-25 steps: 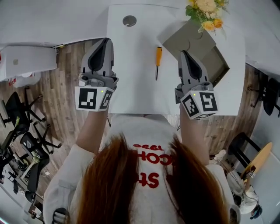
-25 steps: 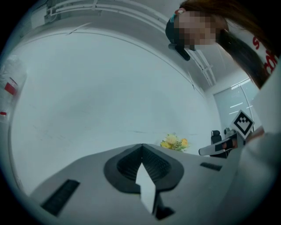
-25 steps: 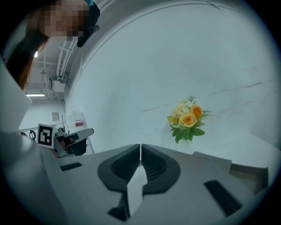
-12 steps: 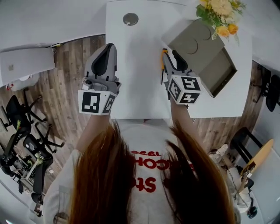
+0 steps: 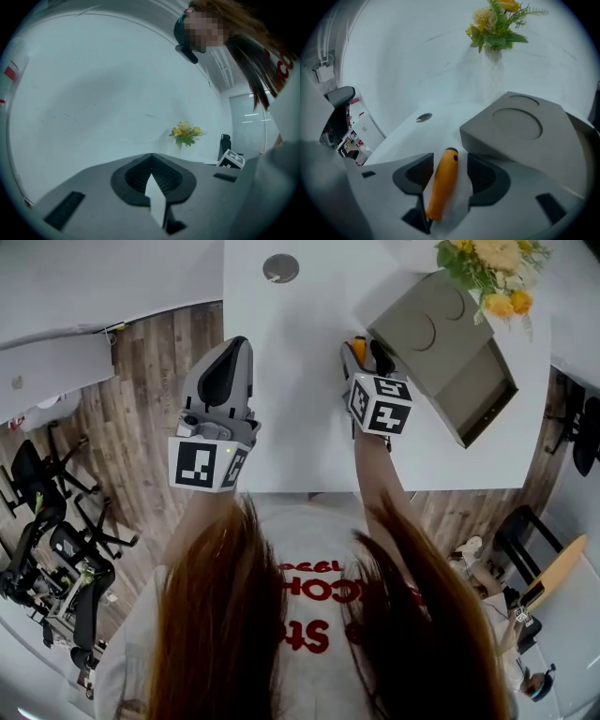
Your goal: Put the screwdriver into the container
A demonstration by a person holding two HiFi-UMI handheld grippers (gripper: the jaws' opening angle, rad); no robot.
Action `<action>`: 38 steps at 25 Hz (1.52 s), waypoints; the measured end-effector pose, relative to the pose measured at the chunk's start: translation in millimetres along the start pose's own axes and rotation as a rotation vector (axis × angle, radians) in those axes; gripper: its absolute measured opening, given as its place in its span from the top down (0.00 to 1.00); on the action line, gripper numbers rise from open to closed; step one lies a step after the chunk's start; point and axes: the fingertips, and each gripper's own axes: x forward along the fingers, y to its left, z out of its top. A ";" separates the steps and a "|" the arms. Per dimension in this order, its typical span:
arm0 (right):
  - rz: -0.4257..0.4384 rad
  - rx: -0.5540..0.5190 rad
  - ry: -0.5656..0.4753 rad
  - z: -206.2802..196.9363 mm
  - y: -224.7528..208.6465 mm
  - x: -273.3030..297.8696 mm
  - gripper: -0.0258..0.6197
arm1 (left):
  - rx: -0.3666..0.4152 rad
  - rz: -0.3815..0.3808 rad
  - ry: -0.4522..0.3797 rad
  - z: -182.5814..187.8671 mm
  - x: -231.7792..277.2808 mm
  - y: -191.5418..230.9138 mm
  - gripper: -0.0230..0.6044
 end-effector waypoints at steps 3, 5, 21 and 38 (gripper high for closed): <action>-0.024 -0.052 0.023 -0.8 0.0 2.7 0.61 | -0.006 0.003 0.010 -5.2 -0.1 0.5 0.95; -0.032 -0.065 0.031 -1.0 -1.2 3.2 0.63 | -0.009 0.003 0.015 -7.8 0.0 0.3 0.95; 0.106 -0.019 -0.094 20.0 16.8 -15.6 0.76 | 0.000 0.031 -0.010 3.9 -6.9 1.8 0.95; 0.273 -0.073 -0.424 89.9 41.2 -79.6 0.77 | 0.031 0.070 -0.069 32.3 -15.5 -6.5 0.95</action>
